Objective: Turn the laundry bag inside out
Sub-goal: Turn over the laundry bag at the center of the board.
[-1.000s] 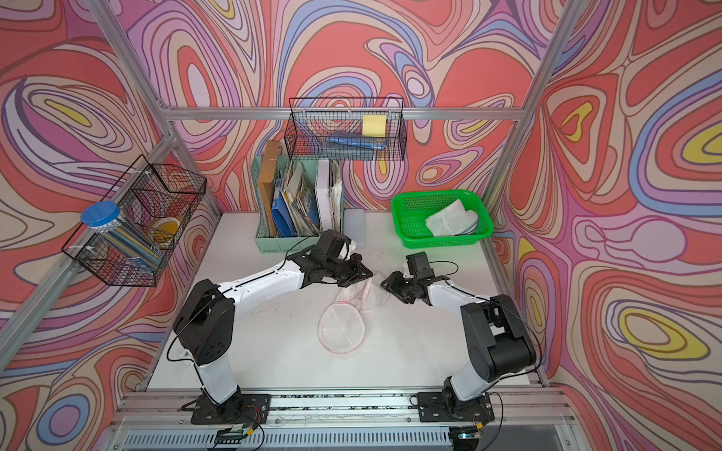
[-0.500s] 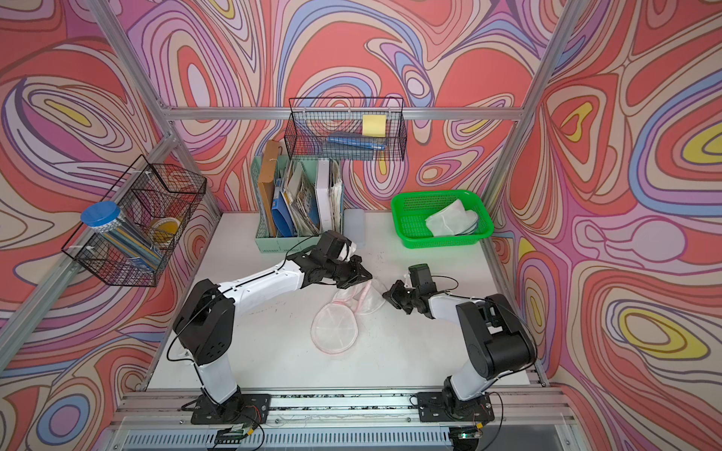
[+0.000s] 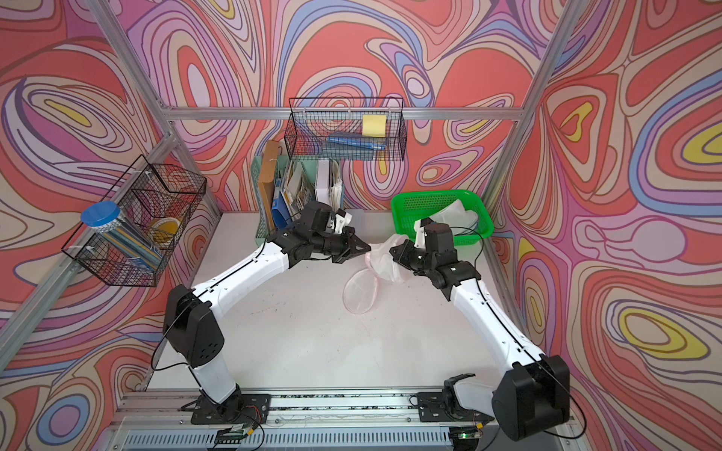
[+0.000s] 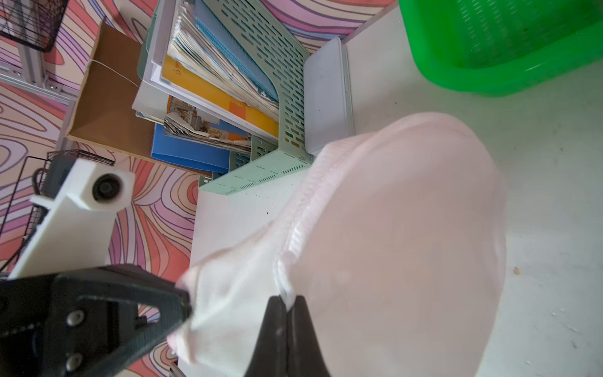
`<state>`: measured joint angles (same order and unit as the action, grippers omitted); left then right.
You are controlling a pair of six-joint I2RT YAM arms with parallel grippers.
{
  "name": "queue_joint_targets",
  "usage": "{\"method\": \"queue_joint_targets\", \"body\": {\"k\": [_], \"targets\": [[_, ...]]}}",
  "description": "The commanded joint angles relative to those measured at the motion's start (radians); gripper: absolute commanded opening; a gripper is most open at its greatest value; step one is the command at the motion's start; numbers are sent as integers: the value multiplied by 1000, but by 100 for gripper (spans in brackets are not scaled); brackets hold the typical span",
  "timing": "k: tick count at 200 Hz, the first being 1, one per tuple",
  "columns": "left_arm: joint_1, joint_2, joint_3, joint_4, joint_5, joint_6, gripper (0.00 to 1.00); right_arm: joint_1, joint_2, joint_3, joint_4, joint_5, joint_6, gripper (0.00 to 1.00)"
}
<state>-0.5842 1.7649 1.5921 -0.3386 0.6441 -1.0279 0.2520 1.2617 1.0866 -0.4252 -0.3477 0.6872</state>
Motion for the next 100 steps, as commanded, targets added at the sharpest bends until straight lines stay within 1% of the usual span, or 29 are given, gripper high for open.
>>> {"method": "queue_joint_targets", "body": {"k": [1, 16, 32, 52, 70, 100], "targets": [[39, -41, -55, -43, 49, 25, 0, 59, 16, 44, -162, 61, -65, 0], [50, -42, -117, 8, 75, 12, 0, 114, 42, 49, -175, 110, -76, 0], [53, -36, -186, 54, 84, 3, 0, 154, 79, 29, -143, 137, -72, 0], [58, -20, -236, 65, 95, 12, 0, 190, 133, 8, -81, 134, -57, 0], [59, -10, -252, 50, 92, 33, 0, 236, 191, 4, -22, 127, -41, 0], [61, -7, -253, 19, 78, 58, 0, 256, 277, -21, 96, 76, 9, 0]]}}
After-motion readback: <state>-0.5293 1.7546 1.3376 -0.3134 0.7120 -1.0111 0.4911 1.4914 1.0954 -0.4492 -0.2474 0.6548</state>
